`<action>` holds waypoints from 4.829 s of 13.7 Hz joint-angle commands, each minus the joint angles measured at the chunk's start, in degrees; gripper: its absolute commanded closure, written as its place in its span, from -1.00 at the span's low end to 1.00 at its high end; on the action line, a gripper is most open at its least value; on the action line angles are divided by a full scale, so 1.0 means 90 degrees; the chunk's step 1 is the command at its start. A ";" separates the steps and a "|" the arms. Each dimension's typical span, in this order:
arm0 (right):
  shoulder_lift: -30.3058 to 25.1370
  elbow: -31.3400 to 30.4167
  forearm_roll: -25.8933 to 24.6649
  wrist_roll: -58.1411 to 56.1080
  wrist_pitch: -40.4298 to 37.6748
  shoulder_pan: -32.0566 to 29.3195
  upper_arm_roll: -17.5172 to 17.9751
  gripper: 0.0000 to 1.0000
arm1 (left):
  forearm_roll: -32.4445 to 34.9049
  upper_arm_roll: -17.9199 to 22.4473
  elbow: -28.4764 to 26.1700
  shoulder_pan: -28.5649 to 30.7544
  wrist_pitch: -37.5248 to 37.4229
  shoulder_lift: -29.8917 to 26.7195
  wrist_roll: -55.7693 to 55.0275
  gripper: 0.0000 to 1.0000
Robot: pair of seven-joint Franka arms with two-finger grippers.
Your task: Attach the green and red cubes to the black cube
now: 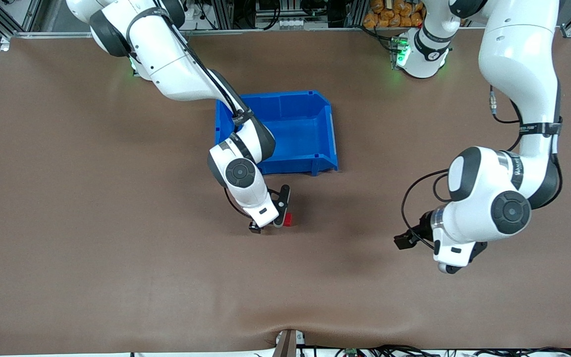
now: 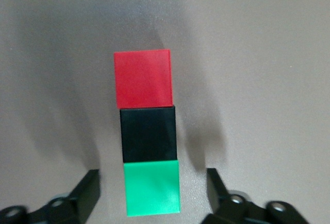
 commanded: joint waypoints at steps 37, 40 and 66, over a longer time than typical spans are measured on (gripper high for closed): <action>-0.6086 -0.1949 -0.0400 0.5253 -0.5268 -0.3715 -0.0206 -1.00 | 0.0592 0.0764 -0.1946 0.0858 -0.2673 -0.5010 0.4476 -1.00; -0.6194 -0.1783 -0.0400 0.5511 -0.5660 -0.3734 -0.0186 -1.00 | 0.0475 0.0764 -0.1956 0.0877 -0.2694 -0.4952 0.4486 -1.00; -0.6155 -0.1577 -0.0283 0.5608 -0.5710 -0.4330 0.0146 -1.00 | 0.0445 0.0735 -0.1741 0.0897 -0.2782 -0.4571 0.4594 -1.00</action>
